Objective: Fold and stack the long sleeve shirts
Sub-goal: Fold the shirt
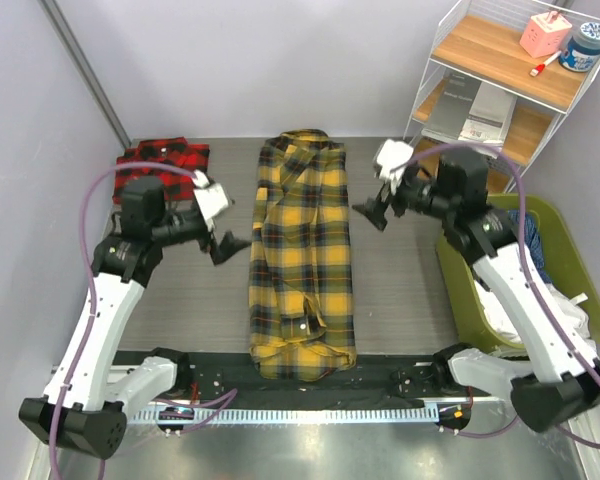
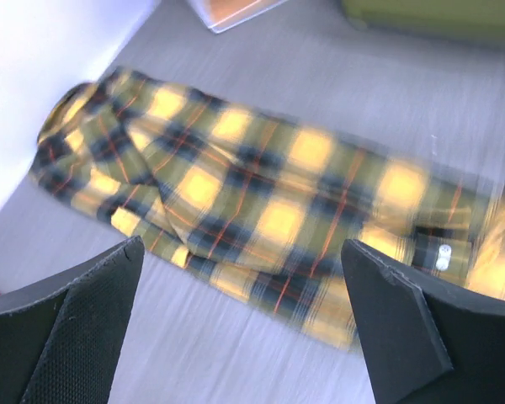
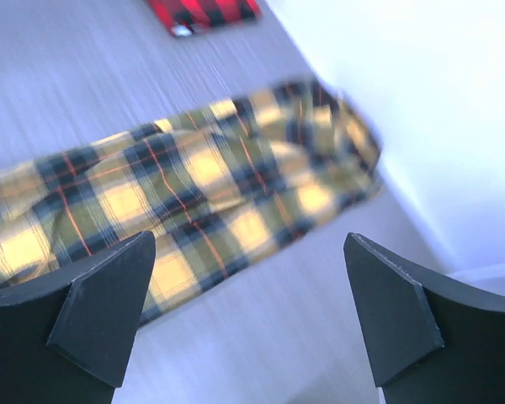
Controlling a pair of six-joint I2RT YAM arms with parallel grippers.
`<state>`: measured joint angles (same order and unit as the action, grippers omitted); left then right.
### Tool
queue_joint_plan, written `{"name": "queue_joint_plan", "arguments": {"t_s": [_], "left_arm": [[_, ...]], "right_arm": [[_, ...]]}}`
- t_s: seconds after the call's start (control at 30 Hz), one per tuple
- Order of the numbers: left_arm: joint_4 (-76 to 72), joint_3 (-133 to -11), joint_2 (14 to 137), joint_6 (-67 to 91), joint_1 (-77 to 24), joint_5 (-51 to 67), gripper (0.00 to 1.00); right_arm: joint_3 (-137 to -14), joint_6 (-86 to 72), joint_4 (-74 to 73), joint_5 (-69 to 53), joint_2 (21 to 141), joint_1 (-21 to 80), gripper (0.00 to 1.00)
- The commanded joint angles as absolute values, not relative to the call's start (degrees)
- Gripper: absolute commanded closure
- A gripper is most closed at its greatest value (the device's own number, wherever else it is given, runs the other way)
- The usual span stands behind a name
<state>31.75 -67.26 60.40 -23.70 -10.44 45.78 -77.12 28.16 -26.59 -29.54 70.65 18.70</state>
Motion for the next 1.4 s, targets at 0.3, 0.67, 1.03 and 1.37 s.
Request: {"name": "queue_joint_plan", "arguments": {"t_s": [0.3,0.67,1.03,1.37], "left_arm": [[49.5,-31.8,44.5,-67.7,-24.0,36.1,0.00],[42.0,-25.9,43.1,-67.3,-32.0,36.7,0.00],[35.8,-22.6,45.7,-63.9,-44.5,32.6,0.01],[28.2,-19.2,51.8,-59.4,-50.4,27.0,0.14]], "right_arm": [[-34.6,61.0,-27.6,-29.6,53.6,43.2,0.00],[-23.4,72.0,-22.9,-32.2,52.1,50.6,0.04],[-20.3,73.9,-22.0,-30.1,54.7,57.2,0.17],[-18.3,69.8,-12.2,-23.8,61.2,60.8,0.50]]}}
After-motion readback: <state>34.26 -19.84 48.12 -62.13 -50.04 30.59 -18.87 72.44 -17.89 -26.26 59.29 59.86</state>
